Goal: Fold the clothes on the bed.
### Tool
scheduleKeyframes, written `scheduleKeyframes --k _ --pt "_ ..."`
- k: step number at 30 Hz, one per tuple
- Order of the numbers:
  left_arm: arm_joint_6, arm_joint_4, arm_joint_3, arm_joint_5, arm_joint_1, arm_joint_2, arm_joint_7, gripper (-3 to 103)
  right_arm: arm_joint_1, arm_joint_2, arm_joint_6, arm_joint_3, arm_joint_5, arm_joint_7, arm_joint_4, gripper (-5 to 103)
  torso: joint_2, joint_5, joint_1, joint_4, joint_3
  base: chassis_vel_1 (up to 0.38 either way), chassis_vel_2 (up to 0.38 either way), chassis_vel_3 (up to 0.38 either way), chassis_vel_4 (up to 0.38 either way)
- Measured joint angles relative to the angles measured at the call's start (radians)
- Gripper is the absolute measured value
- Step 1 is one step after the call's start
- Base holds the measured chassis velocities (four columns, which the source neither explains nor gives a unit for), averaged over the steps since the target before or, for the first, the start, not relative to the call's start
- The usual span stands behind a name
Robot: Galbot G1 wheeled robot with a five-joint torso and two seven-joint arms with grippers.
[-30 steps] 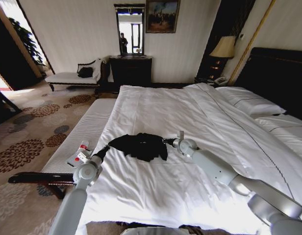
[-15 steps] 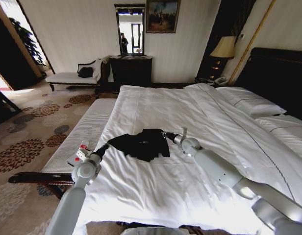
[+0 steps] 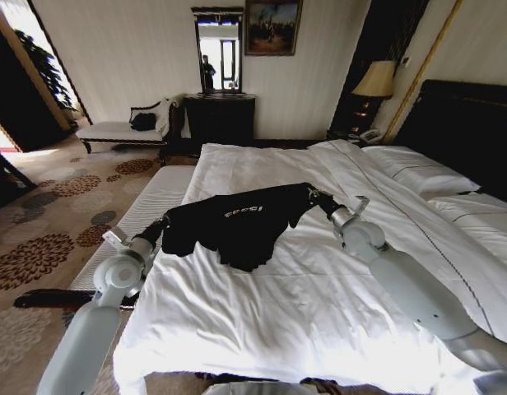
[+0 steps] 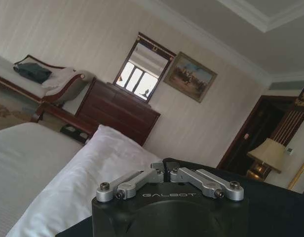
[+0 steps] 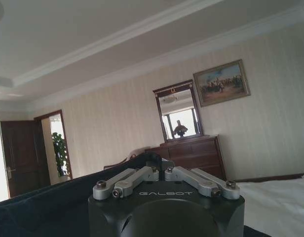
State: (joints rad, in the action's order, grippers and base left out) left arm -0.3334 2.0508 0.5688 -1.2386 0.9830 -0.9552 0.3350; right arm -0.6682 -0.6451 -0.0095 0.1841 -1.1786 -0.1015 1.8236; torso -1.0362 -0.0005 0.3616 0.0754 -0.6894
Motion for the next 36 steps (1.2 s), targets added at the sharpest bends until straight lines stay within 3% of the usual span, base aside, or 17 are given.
scheduleKeyframes --k 4,6,7,9,10,16,22,26,27,36 --pt "0.000 0.033 0.013 -0.065 -0.076 0.065 0.003 1 -0.038 0.079 0.029 0.096 -0.057 0.004 0.106 1 0.000 -0.0001 0.000 0.0001 0.000 0.000 0.000 0.000 0.000" --pt "0.000 0.072 0.029 -0.128 -0.136 0.128 0.008 1 -0.110 0.161 0.035 0.235 -0.108 0.000 0.211 1 0.000 -0.0002 0.000 -0.0001 0.000 0.000 0.000 0.000 0.000" --pt "0.000 0.072 0.029 -0.128 -0.136 0.128 0.008 1 -0.110 0.161 0.035 0.235 -0.108 0.000 0.211 1 0.000 -0.0002 0.000 -0.0001 0.000 0.000 0.000 0.000 0.000" --pt "0.000 0.101 0.044 -0.162 -0.160 0.171 0.010 1 -0.193 0.221 0.041 0.342 -0.135 -0.001 0.281 1 0.000 -0.0001 0.000 0.0016 0.000 0.000 0.000 0.000 0.000" --pt "0.003 0.132 0.068 -0.193 -0.166 0.202 0.010 1 -0.232 0.262 0.052 0.395 -0.152 -0.001 0.324 1 0.000 0.0002 0.000 0.0012 0.000 0.000 0.000 0.000 0.000" --pt "0.009 0.245 0.217 -0.287 -0.099 0.260 0.014 1 -0.242 0.334 0.080 0.468 -0.202 -0.015 0.420 1 0.000 -0.0003 0.000 -0.0009 0.000 0.000 0.000 0.000 0.000" --pt "0.017 0.301 0.318 -0.343 -0.044 0.289 0.009 1 -0.235 0.381 0.089 0.524 -0.232 -0.029 0.472 1 0.000 -0.0002 0.000 0.0002 0.000 0.000 0.000 0.000 0.000" --pt "0.028 0.342 0.473 -0.409 0.022 0.324 0.000 1 -0.226 0.454 0.105 0.615 -0.289 -0.037 0.500 1 0.000 -0.0001 0.000 0.0003 0.000 0.000 0.000 0.000 0.000" --pt "0.028 0.342 0.473 -0.409 0.022 0.324 0.000 1 -0.226 0.454 0.105 0.615 -0.289 -0.037 0.500 1 0.000 -0.0001 0.000 0.0003 0.000 0.000 0.000 0.000 0.000" --pt "0.032 0.396 0.738 -0.634 0.077 0.420 0.001 1 -0.219 0.555 0.103 0.740 -0.417 -0.084 0.575 1 0.000 0.0000 0.000 0.0001 0.000 0.000 0.000 0.000 0.000"
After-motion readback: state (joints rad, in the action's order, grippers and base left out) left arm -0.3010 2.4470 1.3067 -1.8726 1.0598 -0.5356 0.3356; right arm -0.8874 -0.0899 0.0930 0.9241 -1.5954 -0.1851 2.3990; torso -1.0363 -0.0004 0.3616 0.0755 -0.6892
